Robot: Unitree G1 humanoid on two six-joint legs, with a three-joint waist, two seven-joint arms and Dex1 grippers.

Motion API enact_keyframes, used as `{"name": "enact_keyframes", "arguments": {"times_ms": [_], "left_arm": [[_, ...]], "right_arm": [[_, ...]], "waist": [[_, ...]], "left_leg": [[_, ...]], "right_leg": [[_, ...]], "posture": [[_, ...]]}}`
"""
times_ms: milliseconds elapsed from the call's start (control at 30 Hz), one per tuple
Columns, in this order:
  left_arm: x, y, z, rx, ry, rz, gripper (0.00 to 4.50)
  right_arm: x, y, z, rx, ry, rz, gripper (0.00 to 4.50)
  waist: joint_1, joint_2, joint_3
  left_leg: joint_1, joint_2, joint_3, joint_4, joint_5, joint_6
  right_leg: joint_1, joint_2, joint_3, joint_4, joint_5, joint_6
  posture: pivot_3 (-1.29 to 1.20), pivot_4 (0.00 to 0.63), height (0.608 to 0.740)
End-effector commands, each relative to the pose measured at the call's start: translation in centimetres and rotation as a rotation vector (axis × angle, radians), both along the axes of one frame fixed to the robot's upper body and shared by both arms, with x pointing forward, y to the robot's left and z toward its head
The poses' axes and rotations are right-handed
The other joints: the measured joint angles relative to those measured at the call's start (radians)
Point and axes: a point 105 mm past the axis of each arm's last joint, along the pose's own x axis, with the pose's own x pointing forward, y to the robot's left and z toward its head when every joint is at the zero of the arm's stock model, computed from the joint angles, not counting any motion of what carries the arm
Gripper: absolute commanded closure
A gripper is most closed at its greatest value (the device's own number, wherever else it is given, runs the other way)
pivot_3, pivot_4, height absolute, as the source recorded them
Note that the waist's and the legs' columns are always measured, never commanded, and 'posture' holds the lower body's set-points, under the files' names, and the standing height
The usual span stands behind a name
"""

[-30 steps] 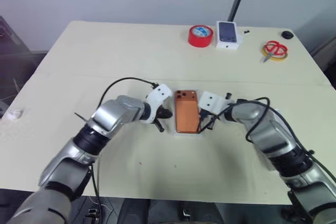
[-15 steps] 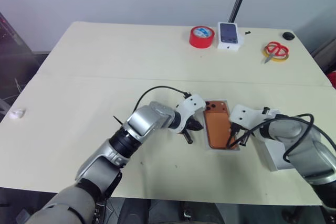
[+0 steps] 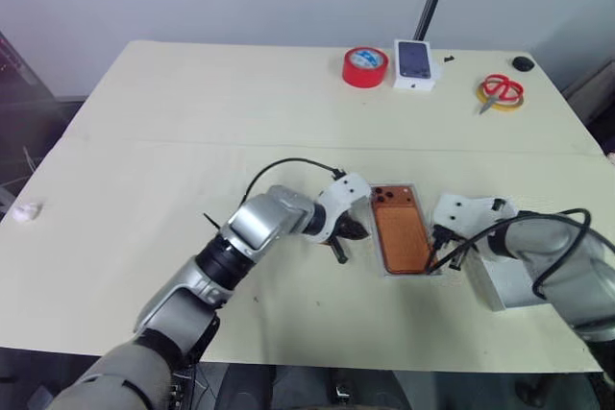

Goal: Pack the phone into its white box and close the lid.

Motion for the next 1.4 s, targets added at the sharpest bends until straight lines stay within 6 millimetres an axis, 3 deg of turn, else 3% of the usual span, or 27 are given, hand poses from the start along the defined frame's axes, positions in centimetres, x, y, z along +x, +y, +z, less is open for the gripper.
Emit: {"name": "enact_keyframes", "arguments": {"times_ms": [33, 167, 300, 433, 500, 567, 700, 933, 1033, 1200, 1333, 1400], "left_arm": [[1.0, 2.4, 2.4, -0.103, -0.069, 0.095, 4.5], [1.0, 5.1, 5.3, -0.249, -0.153, 0.133, 4.5], [1.0, 7.4, 7.9, -0.404, -0.211, 0.181, 4.5], [2.2, 9.0, 11.0, -0.579, -0.315, 0.29, 4.5], [2.4, 9.5, 11.3, -0.592, -0.32, 0.295, 4.5], [1.8, 9.4, 10.9, -0.565, -0.301, 0.242, 4.5], [-1.4, 8.7, 8.8, -0.471, -0.199, 0.013, 4.5], [-5.2, 8.6, 6.3, -0.345, -0.163, -0.245, 4.5], [-5.7, 8.6, 5.7, -0.325, -0.17, -0.281, 4.5], [-6.0, 8.7, 5.5, -0.313, -0.173, -0.312, 4.5], [-5.9, 9.1, 5.3, -0.299, -0.191, -0.304, 4.5], [-5.5, 9.7, 5.4, -0.302, -0.206, -0.271, 4.5]], "right_arm": [[-1.0, -0.2, 3.0, 0.059, -0.006, 0.017, 3.16], [-1.7, -1.4, 3.7, 0.129, 0.057, -0.095, 1.13], [-2.1, -2.4, 2.7, 0.225, 0.134, -0.237, 1.13], [-2.3, -2.7, 1.4, 0.259, 0.184, -0.313, 1.13], [-2.2, -2.8, 1.1, 0.27, 0.187, -0.353, 1.13], [-2.1, -3.2, 0.9, 0.267, 0.182, -0.389, 1.13], [-2.2, -3.4, 0.7, 0.275, 0.199, -0.447, 1.13], [-2.6, -3.3, 0.1, 0.294, 0.231, -0.502, 1.13], [-2.6, -3.2, 0.1, 0.308, 0.236, -0.523, 2.03], [-2.9, -3.1, 0.0, 0.331, 0.259, -0.545, 4.43], [-2.7, -2.6, 0.6, 0.38, 0.253, -0.549, 4.43], [-1.6, -1.9, 2.5, 0.49, 0.211, -0.531, 4.43]], "waist": [[-0.007, 0.0, 0.0], [-0.007, 0.001, 0.0], [-0.005, 0.001, 0.0], [-0.002, 0.001, 0.0], [-0.004, 0.001, 0.0], [-0.007, 0.001, 0.0], [-0.011, 0.001, 0.0], [-0.007, 0.001, 0.0], [-0.007, 0.001, 0.0], [-0.008, 0.001, 0.0], [-0.01, 0.001, 0.0], [-0.014, 0.002, 0.0]], "left_leg": [[0.0, 0.0, 0.0, 0.0, 0.0, 0.0], [0.0, 0.001, 0.0, 0.0, 0.0, 0.0], [0.0, 0.001, 0.0, 0.0, 0.0, 0.0], [0.0, 0.0, 0.0, 0.001, 0.0, 0.0], [0.0, 0.0, 0.0, 0.001, 0.0, 0.0], [0.0, 0.0, 0.0, 0.001, 0.0, 0.0], [0.0, 0.001, 0.0, 0.0, 0.0, 0.0], [0.0, 0.001, 0.001, 0.0, 0.0, 0.0], [0.0, 0.001, 0.001, 0.0, 0.0, 0.0], [0.0, 0.001, 0.001, 0.0, 0.0, 0.0], [0.0, 0.001, 0.001, 0.0, 0.0, 0.0], [0.0, 0.001, 0.001, 0.0, 0.0, 0.0]], "right_leg": [[0.0, 0.0, 0.0, 0.0, 0.0, 0.0], [0.0, 0.0, 0.0, 0.001, 0.0, 0.0], [0.0, -0.001, 0.0, 0.001, 0.0, 0.0], [0.0, -0.002, 0.0, 0.001, 0.0, 0.0], [0.0, -0.002, 0.0, 0.001, 0.0, 0.0], [0.0, -0.001, 0.0, 0.001, 0.0, 0.0], [0.0, 0.0, 0.0, 0.001, 0.0, 0.0], [0.0, -0.001, 0.0, 0.001, 0.0, 0.0], [0.0, -0.001, 0.0, 0.001, 0.0, 0.0], [0.0, 0.0, 0.0, 0.001, 0.0, 0.0], [0.0, 0.0, 0.0, 0.001, 0.0, 0.0], [0.0, 0.0, 0.001, 0.001, 0.0, 0.0]], "posture": [[0.0, 0.15, 0.732], [0.0, 0.15, 0.732], [0.0, 0.15, 0.732], [0.0, 0.15, 0.732], [0.0, 0.15, 0.732], [0.0, 0.15, 0.732], [0.0, 0.15, 0.732], [0.0, 0.15, 0.732], [0.0, 0.15, 0.732], [0.0, 0.15, 0.732], [0.0, 0.15, 0.732], [0.0, 0.15, 0.732]]}}
